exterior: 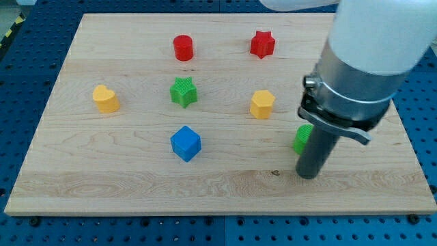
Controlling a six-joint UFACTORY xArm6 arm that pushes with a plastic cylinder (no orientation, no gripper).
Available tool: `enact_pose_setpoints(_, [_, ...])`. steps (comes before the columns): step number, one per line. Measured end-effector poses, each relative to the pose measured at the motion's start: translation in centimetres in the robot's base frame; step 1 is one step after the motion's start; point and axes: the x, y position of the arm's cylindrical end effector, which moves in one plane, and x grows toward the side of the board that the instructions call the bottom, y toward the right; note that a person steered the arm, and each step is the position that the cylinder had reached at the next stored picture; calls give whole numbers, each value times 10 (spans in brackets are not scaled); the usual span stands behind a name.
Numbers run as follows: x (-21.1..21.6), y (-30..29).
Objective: Move the yellow hexagon and green circle at the bottom of the blue triangle
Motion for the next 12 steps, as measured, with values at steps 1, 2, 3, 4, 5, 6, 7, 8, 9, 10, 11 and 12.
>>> enact_pose_setpoints(1, [-37, -8])
enact_pose_setpoints(2, [-55, -8])
enact_pose_setpoints(3, [-30, -25])
enact_pose_setpoints(4, [-38, -73])
enact_pose_setpoints(5, [-90, -98])
enact_pose_setpoints(6, [-119, -93])
enact_pose_setpoints(7, [-114, -65])
enact_pose_setpoints(8, [-106, -66])
enact_pose_setpoints(9, [-103, -94])
enact_pose_setpoints(10, [-104, -66])
enact_pose_setpoints(11, [-107, -19])
enact_pose_setpoints(12, [-119, 19])
